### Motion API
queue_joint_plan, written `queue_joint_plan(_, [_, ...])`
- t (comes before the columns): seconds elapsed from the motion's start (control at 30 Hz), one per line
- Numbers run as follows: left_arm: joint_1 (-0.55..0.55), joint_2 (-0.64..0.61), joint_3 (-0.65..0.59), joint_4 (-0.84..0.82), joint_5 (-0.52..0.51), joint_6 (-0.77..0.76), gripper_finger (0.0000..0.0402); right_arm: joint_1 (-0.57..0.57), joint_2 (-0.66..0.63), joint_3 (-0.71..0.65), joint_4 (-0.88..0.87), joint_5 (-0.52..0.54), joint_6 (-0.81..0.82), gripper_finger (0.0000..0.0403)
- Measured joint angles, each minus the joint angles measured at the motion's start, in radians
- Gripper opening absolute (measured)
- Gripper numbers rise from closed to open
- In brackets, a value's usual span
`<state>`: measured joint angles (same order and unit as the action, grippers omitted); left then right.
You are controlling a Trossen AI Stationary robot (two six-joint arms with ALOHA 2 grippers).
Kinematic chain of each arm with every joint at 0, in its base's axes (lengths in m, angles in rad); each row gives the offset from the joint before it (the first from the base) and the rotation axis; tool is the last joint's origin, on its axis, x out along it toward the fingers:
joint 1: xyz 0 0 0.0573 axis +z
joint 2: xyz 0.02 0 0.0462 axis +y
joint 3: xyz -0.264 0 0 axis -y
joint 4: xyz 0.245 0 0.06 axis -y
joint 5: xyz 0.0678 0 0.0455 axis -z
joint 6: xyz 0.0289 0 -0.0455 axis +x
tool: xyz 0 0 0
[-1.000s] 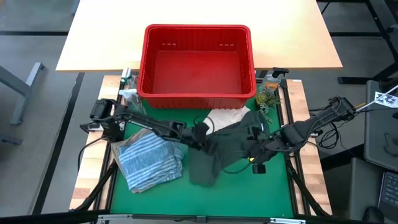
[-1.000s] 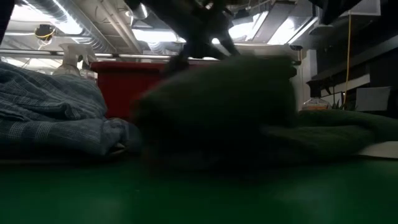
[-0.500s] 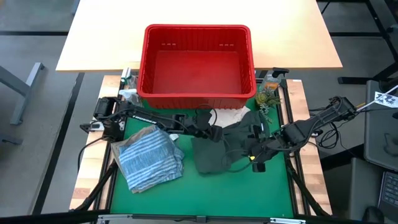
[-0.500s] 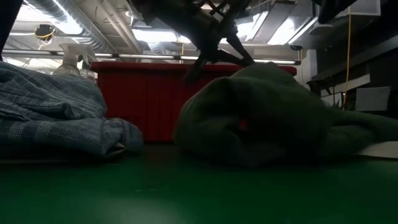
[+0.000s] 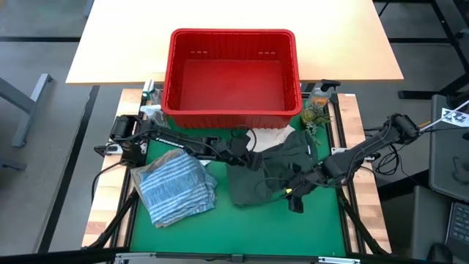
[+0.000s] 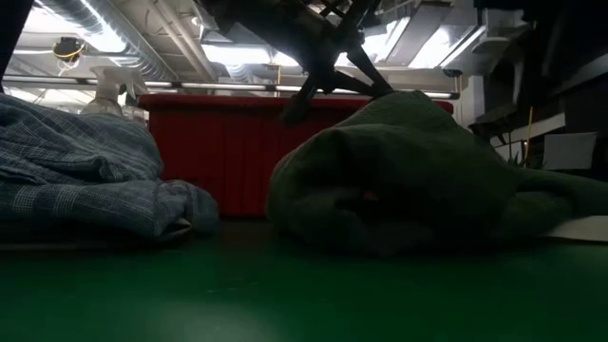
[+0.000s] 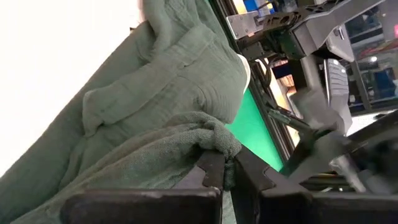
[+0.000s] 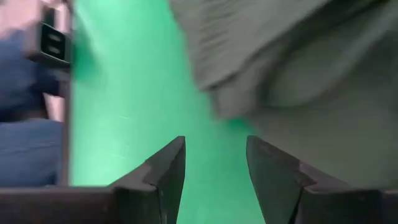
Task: Fold Laundry from Bin
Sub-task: Fold the green polo shirt
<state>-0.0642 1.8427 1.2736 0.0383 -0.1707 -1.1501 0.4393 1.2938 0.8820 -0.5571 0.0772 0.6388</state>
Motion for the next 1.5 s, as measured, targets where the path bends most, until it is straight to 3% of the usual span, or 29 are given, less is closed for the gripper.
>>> queue_joint_plan(0.13, [0.0,0.0,0.0,0.0,0.0,0.007,0.0006,0.001,0.0,-0.128,0.228,-0.061,0.059,0.017])
queue_joint_plan(0.43, [-0.002,0.0,0.0,0.0,0.0,0.01,0.0006,0.0,0.0,-0.304,0.572,-0.035,0.091,0.017])
queue_joint_plan(0.67, [-0.002,0.0,0.0,0.0,0.0,0.01,0.0006,0.0,0.0,-0.373,0.61,-0.007,0.195,0.017])
queue_joint_plan(0.97, [-0.002,0.0,0.0,0.0,0.0,0.01,0.0006,0.0,0.005,-0.418,0.738,0.028,0.195,0.017])
queue_joint_plan(1.23, [-0.004,0.0,0.0,0.0,0.003,0.01,0.0006,0.0,0.132,-0.42,0.843,0.025,0.228,0.017])
queue_joint_plan(1.5, [-0.004,0.0,0.0,0.0,0.008,0.01,0.0006,0.0,0.184,-0.42,1.115,-0.054,0.144,0.017])
